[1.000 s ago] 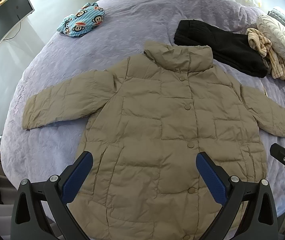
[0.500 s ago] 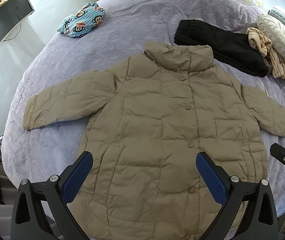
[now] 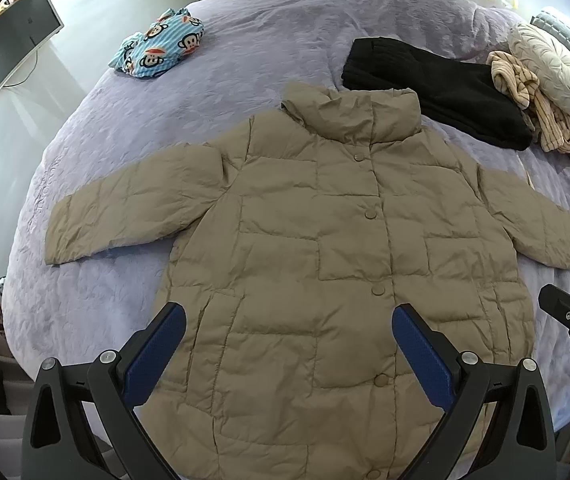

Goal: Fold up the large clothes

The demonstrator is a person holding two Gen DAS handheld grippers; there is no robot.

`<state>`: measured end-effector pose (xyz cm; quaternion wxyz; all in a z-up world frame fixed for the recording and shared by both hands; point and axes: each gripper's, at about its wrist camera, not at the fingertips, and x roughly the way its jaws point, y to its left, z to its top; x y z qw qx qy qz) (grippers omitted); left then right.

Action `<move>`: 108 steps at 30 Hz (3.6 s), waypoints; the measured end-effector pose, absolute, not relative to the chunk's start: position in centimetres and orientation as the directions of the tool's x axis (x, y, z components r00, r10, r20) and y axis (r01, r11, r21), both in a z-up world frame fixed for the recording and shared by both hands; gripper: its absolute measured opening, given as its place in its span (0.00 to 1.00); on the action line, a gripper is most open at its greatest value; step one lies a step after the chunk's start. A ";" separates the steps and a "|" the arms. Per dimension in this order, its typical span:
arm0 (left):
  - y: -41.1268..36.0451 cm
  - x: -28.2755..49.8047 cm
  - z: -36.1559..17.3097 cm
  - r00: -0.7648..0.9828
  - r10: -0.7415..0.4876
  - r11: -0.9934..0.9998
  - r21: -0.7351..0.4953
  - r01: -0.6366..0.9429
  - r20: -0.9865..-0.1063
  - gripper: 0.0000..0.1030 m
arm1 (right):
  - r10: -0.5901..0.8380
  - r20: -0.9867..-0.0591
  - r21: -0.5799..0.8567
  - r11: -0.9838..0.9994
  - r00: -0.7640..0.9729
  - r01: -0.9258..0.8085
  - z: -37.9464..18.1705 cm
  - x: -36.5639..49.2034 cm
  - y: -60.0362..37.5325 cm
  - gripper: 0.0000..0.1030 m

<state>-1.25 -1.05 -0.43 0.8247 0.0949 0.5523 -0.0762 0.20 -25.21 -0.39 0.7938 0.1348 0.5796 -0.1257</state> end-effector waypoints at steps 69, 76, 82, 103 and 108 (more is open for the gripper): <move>0.8 -1.3 -1.8 0.335 -0.053 0.984 0.008 0.178 -0.941 1.00 | -0.015 -0.960 0.084 0.937 0.280 0.340 -0.6 0.5 -24.0 1.00; 6.8 1.0 -4.8 0.308 -0.177 0.983 -0.155 0.094 -0.935 1.00 | 0.035 -0.971 0.108 0.947 0.238 0.302 -2.3 1.1 -21.6 1.00; 17.5 6.6 -8.8 0.370 -0.205 0.954 -0.270 -0.132 -0.906 1.00 | 0.086 -0.969 0.159 0.934 0.230 0.320 -4.9 2.7 -18.7 1.00; 38.6 19.2 -21.1 0.494 -0.372 0.722 -0.580 -0.378 -0.785 0.10 | 0.329 -0.903 0.402 0.873 0.275 0.277 -13.4 12.7 -4.8 1.00; 37.3 19.2 -16.7 0.543 -0.287 0.836 -0.484 -0.260 -0.789 0.10 | 0.361 -0.869 0.449 0.861 0.338 0.236 -13.3 16.1 -3.0 1.00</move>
